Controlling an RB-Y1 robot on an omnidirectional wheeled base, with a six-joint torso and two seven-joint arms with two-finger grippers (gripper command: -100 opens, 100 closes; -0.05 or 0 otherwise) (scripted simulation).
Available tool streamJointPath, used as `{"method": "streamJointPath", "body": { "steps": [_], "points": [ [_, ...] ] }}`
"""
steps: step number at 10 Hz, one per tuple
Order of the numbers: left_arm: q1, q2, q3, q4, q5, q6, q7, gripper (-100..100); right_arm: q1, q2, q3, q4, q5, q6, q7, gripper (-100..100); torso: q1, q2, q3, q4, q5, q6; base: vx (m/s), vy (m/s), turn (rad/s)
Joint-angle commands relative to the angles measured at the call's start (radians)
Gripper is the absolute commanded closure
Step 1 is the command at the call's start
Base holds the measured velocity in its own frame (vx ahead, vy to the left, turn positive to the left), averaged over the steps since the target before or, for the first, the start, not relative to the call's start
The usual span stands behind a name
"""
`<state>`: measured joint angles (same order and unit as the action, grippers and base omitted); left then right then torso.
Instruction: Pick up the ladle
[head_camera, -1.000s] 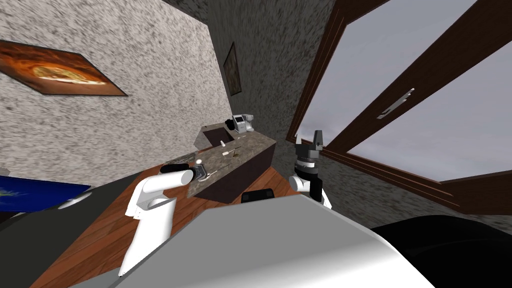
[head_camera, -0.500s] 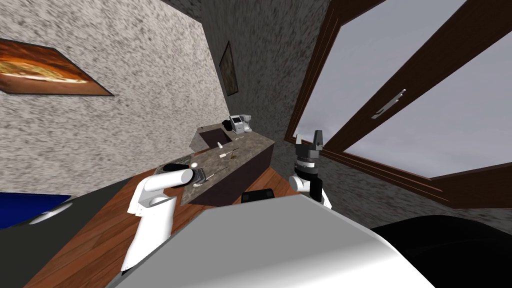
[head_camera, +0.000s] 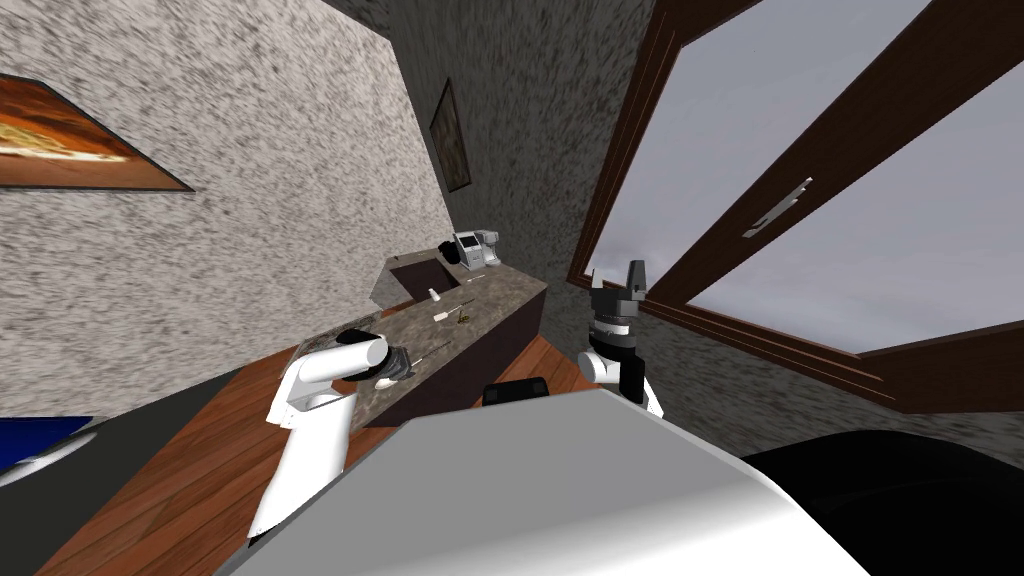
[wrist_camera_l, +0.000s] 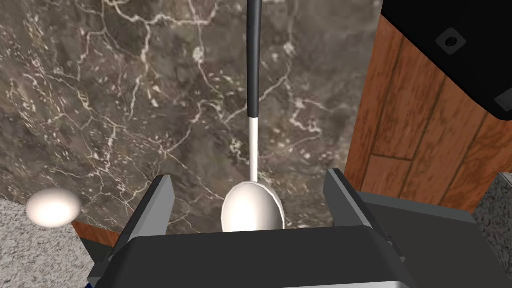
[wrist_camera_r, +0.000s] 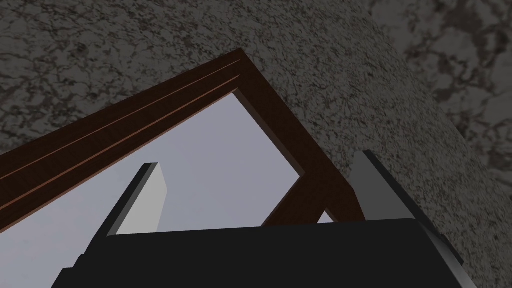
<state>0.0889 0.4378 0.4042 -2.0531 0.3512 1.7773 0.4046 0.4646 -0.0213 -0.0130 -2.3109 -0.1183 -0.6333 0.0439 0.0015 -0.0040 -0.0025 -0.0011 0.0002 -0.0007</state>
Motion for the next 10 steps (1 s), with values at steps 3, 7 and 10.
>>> {"method": "streamJointPath", "body": {
  "steps": [3, 7, 10],
  "points": [
    [-0.003, -0.002, -0.001, 0.041, 0.004, 0.031, -0.006, -100, 0.000, 0.000, 0.000, 0.000, 0.000, 0.000, 0.000, 0, 0.000, 0.002, 0.001, 0.000, 0.000, 0.000, 0.035, 0.022, -0.033],
    [-0.006, -0.010, -0.013, 0.099, -0.011, -0.021, -0.019, -100, 0.000, 0.000, 0.000, 0.000, 0.000, 0.000, 0.000, 0, -0.002, 0.005, 0.003, 0.001, 0.000, 0.000, 0.000, 0.000, 0.000],
    [-0.008, -0.014, -0.018, 0.125, -0.018, -0.045, -0.024, -100, 0.000, 0.000, 0.000, 0.000, 0.000, 0.000, 0.000, 0, -0.002, 0.005, 0.003, 0.001, 0.000, 0.000, 0.000, 0.000, 0.000]
  ]
}}
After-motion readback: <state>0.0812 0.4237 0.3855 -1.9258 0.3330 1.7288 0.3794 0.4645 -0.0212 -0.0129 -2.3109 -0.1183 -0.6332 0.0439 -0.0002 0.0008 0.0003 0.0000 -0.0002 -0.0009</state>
